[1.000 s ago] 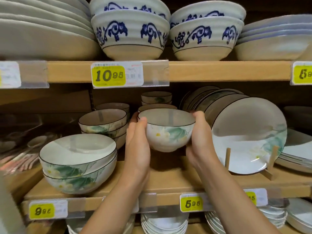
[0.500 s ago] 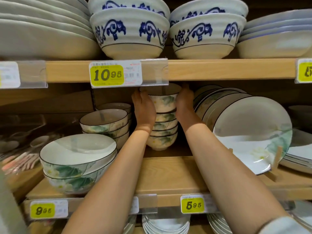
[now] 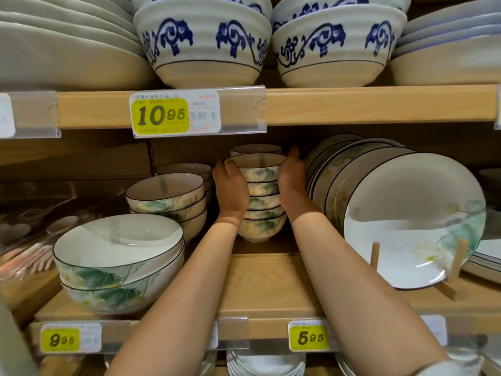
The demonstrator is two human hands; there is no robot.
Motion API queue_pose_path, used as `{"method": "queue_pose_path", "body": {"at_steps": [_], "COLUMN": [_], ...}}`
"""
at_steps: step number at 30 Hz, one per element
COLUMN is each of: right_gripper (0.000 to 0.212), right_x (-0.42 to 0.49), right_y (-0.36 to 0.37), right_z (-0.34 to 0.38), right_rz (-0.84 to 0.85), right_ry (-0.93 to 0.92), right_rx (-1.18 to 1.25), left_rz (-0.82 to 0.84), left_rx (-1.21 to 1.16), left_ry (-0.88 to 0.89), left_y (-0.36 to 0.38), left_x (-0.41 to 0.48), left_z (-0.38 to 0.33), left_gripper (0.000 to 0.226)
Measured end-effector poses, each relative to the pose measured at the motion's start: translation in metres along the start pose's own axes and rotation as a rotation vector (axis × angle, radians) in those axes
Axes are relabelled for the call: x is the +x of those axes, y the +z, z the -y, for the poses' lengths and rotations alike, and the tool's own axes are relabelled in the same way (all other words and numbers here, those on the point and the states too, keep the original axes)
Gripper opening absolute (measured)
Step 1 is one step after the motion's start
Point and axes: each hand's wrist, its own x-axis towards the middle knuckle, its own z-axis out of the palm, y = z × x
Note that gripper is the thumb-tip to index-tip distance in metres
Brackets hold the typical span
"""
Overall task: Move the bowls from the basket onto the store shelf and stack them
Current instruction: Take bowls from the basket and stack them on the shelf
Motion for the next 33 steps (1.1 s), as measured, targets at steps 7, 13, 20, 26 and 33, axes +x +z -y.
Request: {"method": "queue_pose_path", "body": {"at_steps": [7,13,20,26,33], "right_gripper": [0.055,0.056,0.037,0.021,0.027], "right_x": [0.004,-0.01,-0.068,-0.125,-0.211], "right_y": [0.0,-0.008,-0.034,-0.077,-0.08], "right_z": [-0.003,0.002,0.008,-0.023,-0.046], "right_rz": [-0.009,0.034,0.11,0.234,0.555], "right_ry": [0.04,-0.015,-0.238,-0.248,-0.045], "right_rx": [0.01,0.014,0.051,0.024,0.111], "left_rz": [-0.061,-0.039,-0.093,-0.062,-0.092], "left_rx": [0.004,-0.013,-0.38,-0.634,-0.657], "left_ry": [-0.04,-0.071,-0.288,-0.202,-0.33], "left_y": [0.005,-0.002,-0.041,-0.099,-0.173], "left_x": [-0.001,0.0,-0.026,-0.11,-0.198], "left_z": [-0.009,-0.015,-0.055,-0.054,0.005], "left_gripper": [0.035,0.034,0.043,0.031,0.035]}}
